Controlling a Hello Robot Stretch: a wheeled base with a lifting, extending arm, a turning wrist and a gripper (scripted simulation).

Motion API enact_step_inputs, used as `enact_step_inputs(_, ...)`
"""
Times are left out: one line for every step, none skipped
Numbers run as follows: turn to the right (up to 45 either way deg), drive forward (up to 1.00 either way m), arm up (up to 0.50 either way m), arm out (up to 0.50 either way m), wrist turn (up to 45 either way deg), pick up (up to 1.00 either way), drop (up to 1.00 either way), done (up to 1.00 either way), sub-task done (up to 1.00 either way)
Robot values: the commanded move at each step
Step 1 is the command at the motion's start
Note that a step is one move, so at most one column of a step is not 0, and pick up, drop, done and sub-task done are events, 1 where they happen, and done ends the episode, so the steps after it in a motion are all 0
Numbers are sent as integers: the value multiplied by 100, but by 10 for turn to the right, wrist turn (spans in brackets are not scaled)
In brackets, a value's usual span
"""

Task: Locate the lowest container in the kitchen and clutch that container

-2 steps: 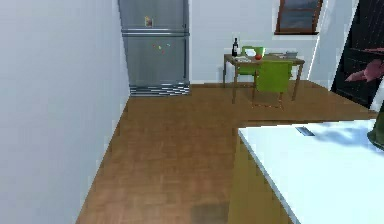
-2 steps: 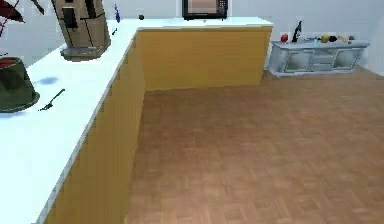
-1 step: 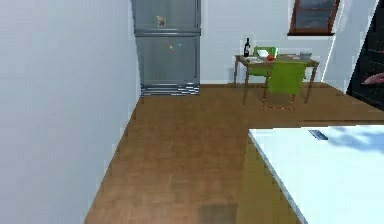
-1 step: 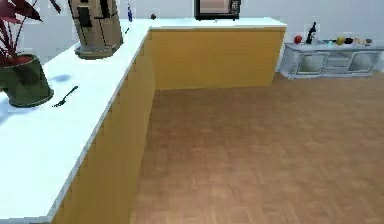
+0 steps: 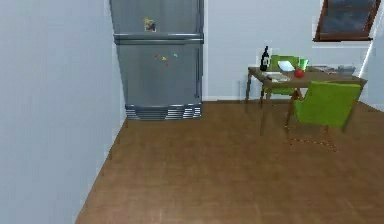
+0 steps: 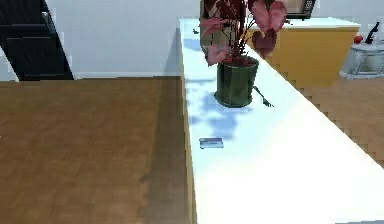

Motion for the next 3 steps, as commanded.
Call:
enact_step_inputs(-270,0,0,0,0,0,0,0,0)
enact_step_inputs(0,5,0,0,0,0,0,0,0)
enact_step_inputs(180,0,0,0,0,0,0,0,0)
